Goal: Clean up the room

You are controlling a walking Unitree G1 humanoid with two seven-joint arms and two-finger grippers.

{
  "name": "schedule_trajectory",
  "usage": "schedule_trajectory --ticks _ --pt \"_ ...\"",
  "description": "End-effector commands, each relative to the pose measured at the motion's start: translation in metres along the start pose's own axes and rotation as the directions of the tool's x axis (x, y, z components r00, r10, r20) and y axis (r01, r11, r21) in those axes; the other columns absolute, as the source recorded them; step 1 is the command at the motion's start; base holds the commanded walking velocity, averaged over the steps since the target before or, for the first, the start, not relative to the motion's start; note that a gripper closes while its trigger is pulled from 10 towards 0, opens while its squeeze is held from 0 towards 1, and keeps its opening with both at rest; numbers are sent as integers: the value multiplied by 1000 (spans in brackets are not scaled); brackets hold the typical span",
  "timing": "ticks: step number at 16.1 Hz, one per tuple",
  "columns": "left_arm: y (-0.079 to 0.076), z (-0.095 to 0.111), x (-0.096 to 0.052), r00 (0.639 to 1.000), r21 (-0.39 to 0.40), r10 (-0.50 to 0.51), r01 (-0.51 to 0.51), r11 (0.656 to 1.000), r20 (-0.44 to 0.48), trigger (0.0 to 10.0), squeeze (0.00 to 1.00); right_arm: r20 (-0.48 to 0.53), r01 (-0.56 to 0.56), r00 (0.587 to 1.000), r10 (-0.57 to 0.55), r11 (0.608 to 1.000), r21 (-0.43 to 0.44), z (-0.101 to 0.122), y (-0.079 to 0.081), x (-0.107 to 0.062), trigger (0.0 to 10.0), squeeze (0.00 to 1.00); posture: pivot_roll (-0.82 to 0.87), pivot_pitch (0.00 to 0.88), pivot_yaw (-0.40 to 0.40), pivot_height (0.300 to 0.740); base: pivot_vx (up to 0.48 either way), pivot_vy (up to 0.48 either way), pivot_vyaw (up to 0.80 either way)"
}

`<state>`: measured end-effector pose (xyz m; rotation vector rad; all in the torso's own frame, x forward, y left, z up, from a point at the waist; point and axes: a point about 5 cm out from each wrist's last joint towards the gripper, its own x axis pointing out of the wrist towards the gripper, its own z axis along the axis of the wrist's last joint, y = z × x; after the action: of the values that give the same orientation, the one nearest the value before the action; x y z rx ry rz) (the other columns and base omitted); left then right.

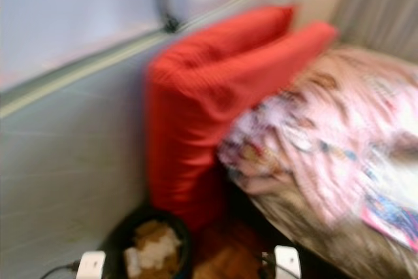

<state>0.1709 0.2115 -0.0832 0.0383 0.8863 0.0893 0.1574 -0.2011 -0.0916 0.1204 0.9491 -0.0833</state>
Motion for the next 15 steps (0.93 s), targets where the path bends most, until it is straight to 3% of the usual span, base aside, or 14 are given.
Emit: schedule_trajectory --ticks 1,4,6,8,15 --pt "-1 -8 -2 1000 2 -1 2 1000 -30 10000 0 -3 10 1000 -10 1000 16 -2 -4 -1 10000 0 74 15 -31 740 0 -454 -756" --pt "-3 -8 -2 1000 6 -4 4 1000 -27 10000 0 3 1 1000 -1 1000 5 6 5 3 10000 0 69 7 -29 740 0 -455 -748" --pt "-3 -8 -2 1000 6 -3 3 1000 -23 10000 0 7 -16 1000 16 1000 0 6 24 5 10000 0 72 5 -28 740 0 -456 0" --pt "-3 -7 -2 1000 7 -3 3 1000 -18 10000 0 1 -23 1000 23 1000 -5 3 30 5 10000 0 72 6 -29 740 0 -458 0" --pt "-2 -5 -1 1000 7 -5 5 1000 -9 10000 0 -14 3 1000 -2 1000 12 -11 10 -1 10000 0 66 19 -25 740 0 -456 0"
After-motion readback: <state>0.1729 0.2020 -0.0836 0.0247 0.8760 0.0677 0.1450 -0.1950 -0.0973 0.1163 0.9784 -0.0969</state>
